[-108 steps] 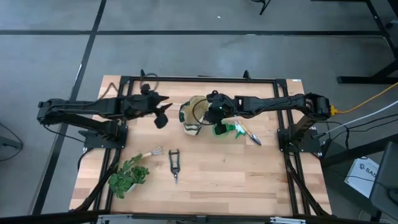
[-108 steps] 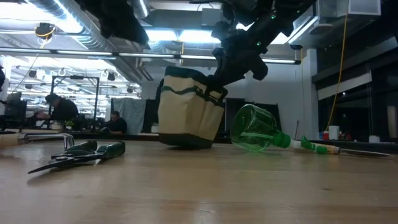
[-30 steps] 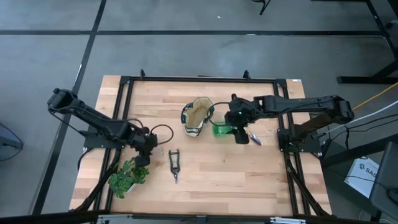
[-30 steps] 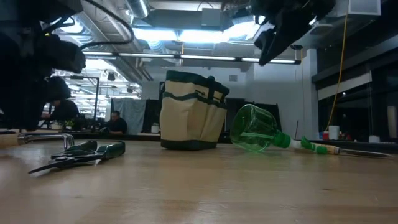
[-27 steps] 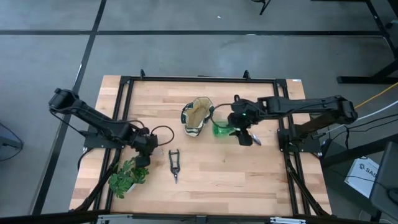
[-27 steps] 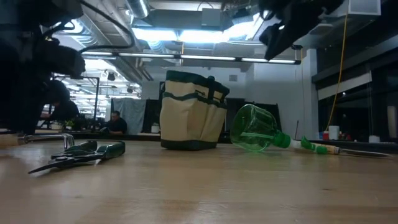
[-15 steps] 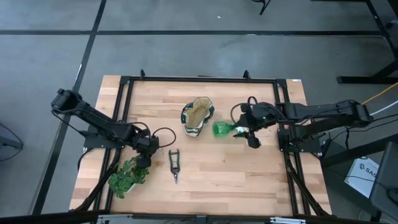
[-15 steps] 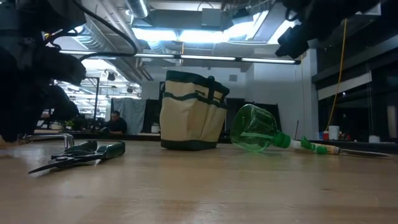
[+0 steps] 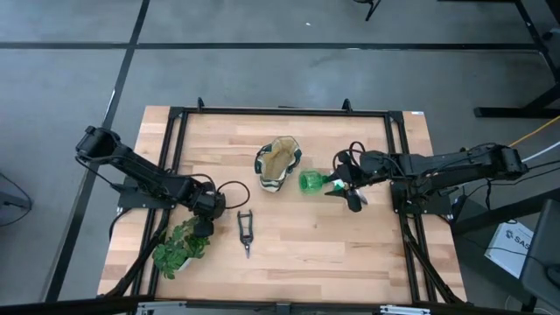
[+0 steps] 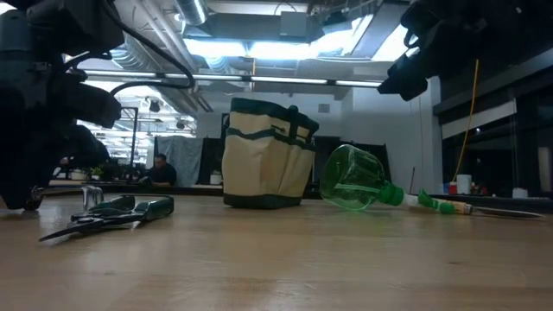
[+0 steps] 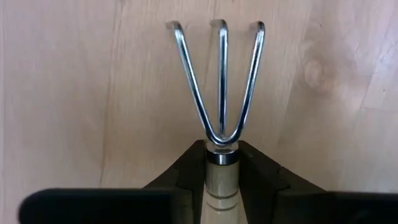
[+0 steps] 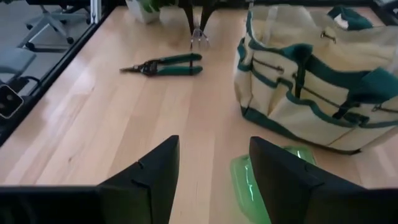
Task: Pick & Place Garden tools in Gardening bag
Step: Put the brown hand rake into the light brown gardening bag
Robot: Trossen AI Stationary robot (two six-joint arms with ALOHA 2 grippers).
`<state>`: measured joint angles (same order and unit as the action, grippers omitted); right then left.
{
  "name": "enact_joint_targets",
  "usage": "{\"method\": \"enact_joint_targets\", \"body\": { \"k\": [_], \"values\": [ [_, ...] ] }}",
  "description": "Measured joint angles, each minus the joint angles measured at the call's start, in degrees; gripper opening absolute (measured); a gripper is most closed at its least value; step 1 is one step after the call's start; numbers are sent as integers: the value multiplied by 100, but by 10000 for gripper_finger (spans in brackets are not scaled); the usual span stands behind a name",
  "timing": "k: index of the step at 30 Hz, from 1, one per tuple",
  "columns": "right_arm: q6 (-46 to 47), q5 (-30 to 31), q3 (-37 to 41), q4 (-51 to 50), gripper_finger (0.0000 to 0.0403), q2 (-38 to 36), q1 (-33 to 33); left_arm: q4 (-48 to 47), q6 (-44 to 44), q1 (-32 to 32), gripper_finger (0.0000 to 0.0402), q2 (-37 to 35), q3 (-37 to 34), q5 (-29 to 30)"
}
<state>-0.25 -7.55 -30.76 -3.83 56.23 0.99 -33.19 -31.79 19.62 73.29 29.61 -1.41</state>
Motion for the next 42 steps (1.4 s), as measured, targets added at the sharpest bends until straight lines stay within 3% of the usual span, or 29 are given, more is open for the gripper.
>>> {"method": "enact_joint_targets", "body": {
  "k": [9, 24, 32, 42],
  "values": [
    [62, -3, 2, 241, 199, 0, 0, 13, 393, -313, 64, -115, 217, 51],
    [1004, -15, 2, 550, 199, 0, 0, 350, 1383, -251, 64, -115, 1038, 904],
    [1436, -13, 2, 686, 199, 0, 2, 2201, 2488, 27, 64, -117, 1060, 2366],
    [1531, -9, 2, 948, 199, 0, 22, 5311, 4428, 0, 64, -122, 1062, 2890]
  ]
}}
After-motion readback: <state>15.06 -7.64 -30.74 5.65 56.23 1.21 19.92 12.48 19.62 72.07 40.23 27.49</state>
